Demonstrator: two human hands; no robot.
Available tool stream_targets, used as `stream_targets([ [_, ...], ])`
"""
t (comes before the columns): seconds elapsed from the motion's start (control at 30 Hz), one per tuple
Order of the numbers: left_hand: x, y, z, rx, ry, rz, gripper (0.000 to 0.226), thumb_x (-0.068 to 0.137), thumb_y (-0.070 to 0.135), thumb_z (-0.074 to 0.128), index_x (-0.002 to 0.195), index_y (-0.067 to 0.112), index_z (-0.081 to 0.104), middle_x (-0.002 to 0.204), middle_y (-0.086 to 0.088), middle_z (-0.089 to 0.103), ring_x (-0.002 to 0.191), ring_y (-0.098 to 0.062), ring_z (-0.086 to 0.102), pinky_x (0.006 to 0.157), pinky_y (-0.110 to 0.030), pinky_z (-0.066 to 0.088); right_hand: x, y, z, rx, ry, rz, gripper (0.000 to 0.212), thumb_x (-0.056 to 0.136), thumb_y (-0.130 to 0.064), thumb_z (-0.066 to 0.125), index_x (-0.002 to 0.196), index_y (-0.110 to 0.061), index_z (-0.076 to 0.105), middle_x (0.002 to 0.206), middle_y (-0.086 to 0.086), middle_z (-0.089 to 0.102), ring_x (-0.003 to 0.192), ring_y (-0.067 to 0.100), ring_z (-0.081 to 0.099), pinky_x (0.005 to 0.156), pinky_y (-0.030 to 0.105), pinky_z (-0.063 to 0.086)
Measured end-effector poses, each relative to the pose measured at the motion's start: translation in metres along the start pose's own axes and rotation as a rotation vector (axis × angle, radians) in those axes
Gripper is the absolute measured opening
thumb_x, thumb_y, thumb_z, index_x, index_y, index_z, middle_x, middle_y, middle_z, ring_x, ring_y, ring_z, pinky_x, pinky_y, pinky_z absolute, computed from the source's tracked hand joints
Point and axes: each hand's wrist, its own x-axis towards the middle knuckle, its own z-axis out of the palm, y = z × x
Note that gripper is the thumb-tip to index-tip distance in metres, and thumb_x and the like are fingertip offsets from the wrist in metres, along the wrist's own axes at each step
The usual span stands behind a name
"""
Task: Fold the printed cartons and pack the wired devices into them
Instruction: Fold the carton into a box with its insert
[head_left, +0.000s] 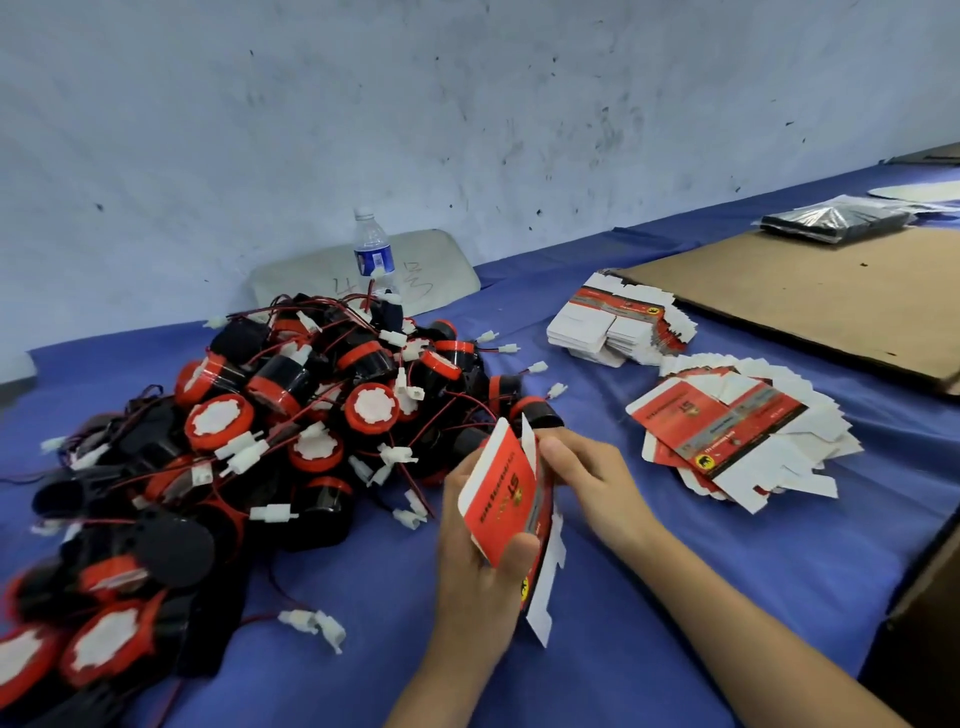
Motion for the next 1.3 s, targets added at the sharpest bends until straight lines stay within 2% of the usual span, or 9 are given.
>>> stream_targets([
  [0.07, 0.001, 0.000, 0.001, -0.058, 0.036, -0.013, 0.111, 0.047, 0.086, 0.068, 0.127, 0.012, 0.048, 0.118, -0.007, 0.065, 0.105, -0.013, 0.066, 0.079, -0.021, 0.053, 0.000, -0.004, -0.003, 0.091, -0.040, 0.019, 0.057, 0.090, -0.049, 0.049, 0.094, 0.003, 0.070, 0.090, 0.027, 0.066, 0.086, 0.042, 0.062, 0.082, 0.052, 0.050],
  [0.27, 0.009, -0.004, -0.008, 0.032, 0.307, 0.101, 0.068, 0.063, 0.048, 0.067, 0.120, 0.060, 0.034, 0.104, 0.003, 0.064, 0.086, -0.006, 0.066, 0.073, -0.015, 0.050, -0.013, -0.019, -0.013, 0.417, -0.720, 0.415, 0.041, 0.092, -0.036, 0.049, 0.095, 0.002, 0.063, 0.079, 0.008, 0.066, 0.075, -0.004, 0.065, 0.067, 0.013, 0.048],
  [0.37, 0.015, -0.004, -0.011, 0.224, 0.381, 0.173, 0.088, 0.064, 0.052, 0.064, 0.141, 0.041, 0.023, 0.113, 0.025, 0.055, 0.093, 0.010, 0.055, 0.076, -0.001, 0.037, -0.016, -0.026, -0.018, 0.509, -0.940, 0.408, 0.066, 0.073, -0.047, 0.075, 0.107, 0.007, 0.059, 0.088, 0.011, 0.062, 0.084, -0.001, 0.065, 0.073, 0.014, 0.049],
  [0.53, 0.020, -0.003, -0.015, 0.319, 0.394, 0.170, 0.069, 0.077, 0.059, 0.056, 0.134, 0.060, 0.019, 0.142, 0.004, 0.036, 0.123, -0.007, 0.045, 0.103, -0.032, 0.042, -0.007, -0.013, -0.015, 0.873, -0.610, 0.592, 0.054, 0.058, -0.030, 0.085, 0.107, -0.010, 0.073, 0.107, 0.011, 0.071, 0.095, 0.025, 0.068, 0.082, 0.036, 0.054],
  [0.67, 0.019, -0.005, -0.015, 0.198, 0.410, 0.168, 0.044, 0.091, 0.039, 0.048, 0.128, 0.056, 0.034, 0.142, 0.006, 0.040, 0.109, 0.008, 0.052, 0.093, -0.030, 0.050, 0.001, -0.011, -0.016, 1.005, -0.339, 0.618, 0.055, 0.046, -0.026, 0.088, 0.095, -0.007, 0.075, 0.095, 0.012, 0.072, 0.082, 0.026, 0.070, 0.066, 0.038, 0.056],
  [0.83, 0.019, -0.011, -0.019, 0.405, 0.319, 0.236, 0.088, 0.085, -0.019, 0.048, 0.137, 0.050, 0.031, 0.145, 0.007, 0.029, 0.129, -0.012, 0.044, 0.089, -0.048, 0.052, 0.002, -0.009, -0.013, 0.992, -0.251, 0.614, 0.044, 0.058, -0.026, 0.078, 0.101, -0.018, 0.076, 0.100, 0.006, 0.072, 0.085, 0.022, 0.070, 0.063, 0.037, 0.055],
  [0.97, 0.017, -0.014, -0.017, 0.640, 0.130, 0.376, 0.089, 0.081, 0.019, 0.067, 0.146, 0.052, 0.015, 0.156, 0.010, 0.006, 0.147, -0.015, 0.011, 0.109, -0.047, 0.037, 0.000, -0.011, -0.010, 0.925, -0.347, 0.564, 0.058, 0.077, -0.028, 0.068, 0.134, -0.036, 0.055, 0.132, -0.002, 0.061, 0.106, 0.019, 0.065, 0.076, 0.036, 0.053],
  [1.13, 0.018, -0.013, -0.015, 0.866, 0.145, 0.522, 0.079, 0.074, 0.057, 0.060, 0.141, 0.033, 0.026, 0.158, 0.004, 0.011, 0.149, -0.022, 0.005, 0.115, -0.051, 0.017, 0.001, -0.015, -0.011, 0.870, -0.364, 0.532, 0.067, 0.066, -0.040, 0.082, 0.125, -0.015, 0.064, 0.132, 0.011, 0.059, 0.114, 0.026, 0.059, 0.096, 0.035, 0.049],
  [1.3, 0.009, 0.002, -0.014, 0.389, 0.210, 0.293, 0.066, 0.064, 0.059, 0.073, 0.120, 0.057, 0.038, 0.127, 0.027, 0.053, 0.122, -0.008, 0.053, 0.093, -0.031, 0.049, 0.000, -0.020, -0.016, 0.965, -0.273, 0.453, 0.061, 0.078, -0.054, 0.067, 0.121, -0.011, 0.067, 0.131, 0.012, 0.060, 0.122, 0.026, 0.054, 0.104, 0.038, 0.039],
])
